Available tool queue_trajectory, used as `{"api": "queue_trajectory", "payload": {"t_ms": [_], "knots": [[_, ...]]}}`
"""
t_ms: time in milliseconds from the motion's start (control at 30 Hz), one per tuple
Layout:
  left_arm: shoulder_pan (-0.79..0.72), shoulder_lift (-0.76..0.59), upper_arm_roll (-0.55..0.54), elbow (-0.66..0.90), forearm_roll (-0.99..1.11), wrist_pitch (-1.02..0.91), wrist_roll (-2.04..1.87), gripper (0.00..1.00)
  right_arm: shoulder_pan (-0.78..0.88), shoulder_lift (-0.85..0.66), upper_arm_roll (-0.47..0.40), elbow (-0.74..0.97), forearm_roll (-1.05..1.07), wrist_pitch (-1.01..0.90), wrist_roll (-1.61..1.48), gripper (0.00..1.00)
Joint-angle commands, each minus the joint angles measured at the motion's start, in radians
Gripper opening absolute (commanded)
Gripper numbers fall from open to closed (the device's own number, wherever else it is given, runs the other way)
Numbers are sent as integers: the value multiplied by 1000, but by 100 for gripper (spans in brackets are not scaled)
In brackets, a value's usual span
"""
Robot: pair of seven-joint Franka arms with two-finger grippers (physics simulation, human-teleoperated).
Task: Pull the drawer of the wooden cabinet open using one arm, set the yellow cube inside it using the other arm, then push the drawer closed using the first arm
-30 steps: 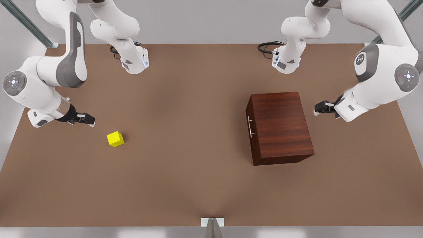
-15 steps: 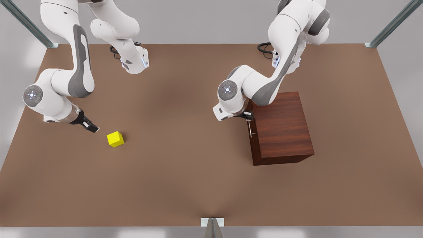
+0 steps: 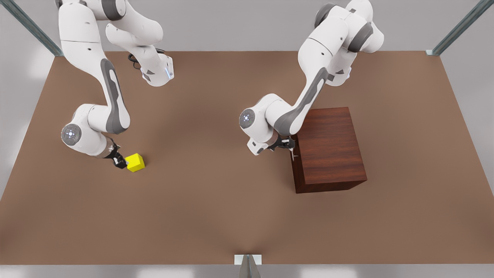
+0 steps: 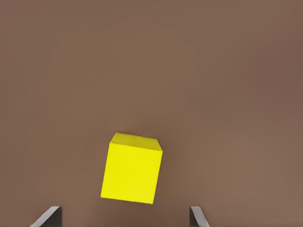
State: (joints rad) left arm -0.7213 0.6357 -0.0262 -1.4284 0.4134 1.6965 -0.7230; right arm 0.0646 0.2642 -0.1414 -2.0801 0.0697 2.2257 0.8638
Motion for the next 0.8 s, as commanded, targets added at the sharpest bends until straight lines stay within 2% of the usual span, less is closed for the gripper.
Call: {"api": "queue_trajectory", "payload": {"t_ms": [0,367,767], "knots": [[-3,-1,0,-4,33,2,-277,100,-3,27,0,-1,15,88,227,100],[-3,30,2,-15,45,32,-312,100,-3,90,2,-78,18,238,227,100],[-3,36,-1,5,8,52,-309,100,1,121,6,-77,15,255,227,100]]}}
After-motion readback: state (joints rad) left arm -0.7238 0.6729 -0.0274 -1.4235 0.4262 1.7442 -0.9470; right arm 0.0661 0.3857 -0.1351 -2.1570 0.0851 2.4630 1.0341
